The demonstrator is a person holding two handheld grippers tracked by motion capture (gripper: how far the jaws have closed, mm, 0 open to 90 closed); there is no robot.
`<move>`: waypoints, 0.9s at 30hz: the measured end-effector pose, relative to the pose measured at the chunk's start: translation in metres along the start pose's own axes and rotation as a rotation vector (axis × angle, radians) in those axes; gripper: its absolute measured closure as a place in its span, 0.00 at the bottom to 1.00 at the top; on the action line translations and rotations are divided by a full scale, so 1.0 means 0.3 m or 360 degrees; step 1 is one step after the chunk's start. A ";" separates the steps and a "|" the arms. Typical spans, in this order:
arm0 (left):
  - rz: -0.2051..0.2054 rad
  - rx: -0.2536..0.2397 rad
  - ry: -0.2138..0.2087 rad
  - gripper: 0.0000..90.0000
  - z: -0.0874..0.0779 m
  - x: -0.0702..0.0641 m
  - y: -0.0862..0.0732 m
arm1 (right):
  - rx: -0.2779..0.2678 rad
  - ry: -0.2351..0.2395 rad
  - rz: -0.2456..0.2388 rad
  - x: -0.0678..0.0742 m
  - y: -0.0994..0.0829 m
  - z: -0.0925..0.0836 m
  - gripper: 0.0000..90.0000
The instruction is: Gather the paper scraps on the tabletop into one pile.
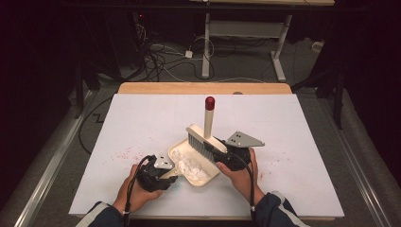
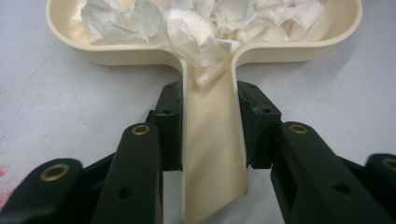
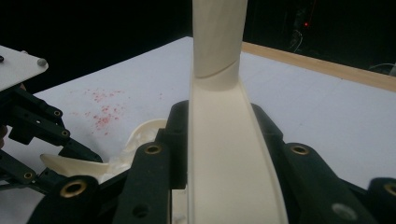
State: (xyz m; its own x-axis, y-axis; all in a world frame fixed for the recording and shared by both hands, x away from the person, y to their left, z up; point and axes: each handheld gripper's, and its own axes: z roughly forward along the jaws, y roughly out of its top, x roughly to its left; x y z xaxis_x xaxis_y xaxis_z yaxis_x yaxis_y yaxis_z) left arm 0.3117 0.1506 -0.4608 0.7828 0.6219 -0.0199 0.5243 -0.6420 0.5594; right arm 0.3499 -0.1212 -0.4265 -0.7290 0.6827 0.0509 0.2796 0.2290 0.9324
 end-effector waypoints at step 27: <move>-0.0055 0.0006 0.0010 0.70 -0.022 0.043 -0.028 | -0.0033 -0.0114 0.0070 -0.158 -0.009 0.045 0.75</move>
State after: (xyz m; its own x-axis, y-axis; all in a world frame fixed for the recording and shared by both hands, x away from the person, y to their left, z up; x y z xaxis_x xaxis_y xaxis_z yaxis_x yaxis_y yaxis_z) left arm 0.3154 0.1669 -0.4602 0.7621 0.6465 -0.0338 0.5521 -0.6218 0.5555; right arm 0.3922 -0.1448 -0.4362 -0.6693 0.7400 0.0670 0.2968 0.1835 0.9371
